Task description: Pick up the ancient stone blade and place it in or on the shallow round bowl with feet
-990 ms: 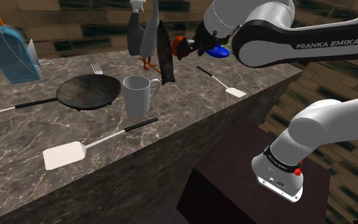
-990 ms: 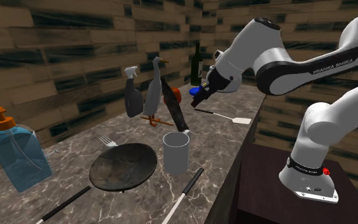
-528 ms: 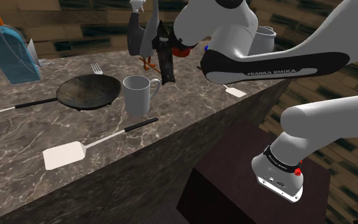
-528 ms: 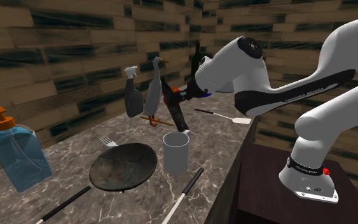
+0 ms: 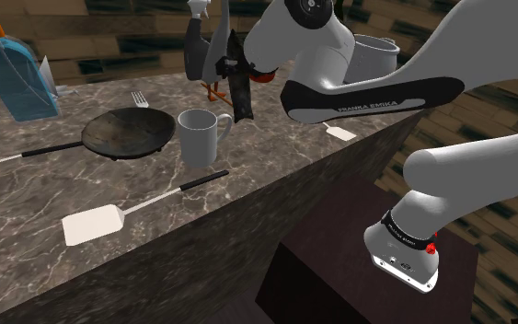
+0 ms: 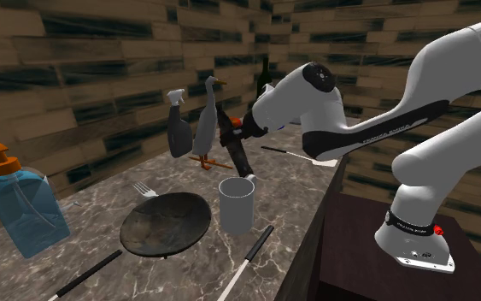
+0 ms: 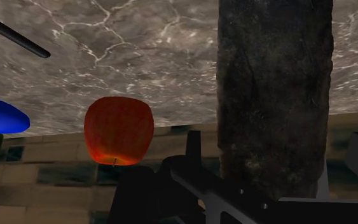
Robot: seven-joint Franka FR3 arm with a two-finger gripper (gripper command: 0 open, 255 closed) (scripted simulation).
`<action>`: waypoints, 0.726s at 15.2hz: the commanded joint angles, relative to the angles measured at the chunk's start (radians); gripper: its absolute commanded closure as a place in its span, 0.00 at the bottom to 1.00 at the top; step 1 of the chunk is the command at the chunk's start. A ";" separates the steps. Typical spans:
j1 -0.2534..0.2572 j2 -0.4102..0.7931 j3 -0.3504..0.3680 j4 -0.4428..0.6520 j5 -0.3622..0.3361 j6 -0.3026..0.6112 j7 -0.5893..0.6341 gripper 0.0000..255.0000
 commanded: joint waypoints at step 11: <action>-0.009 0.002 0.007 0.001 -0.003 0.005 0.003 1.00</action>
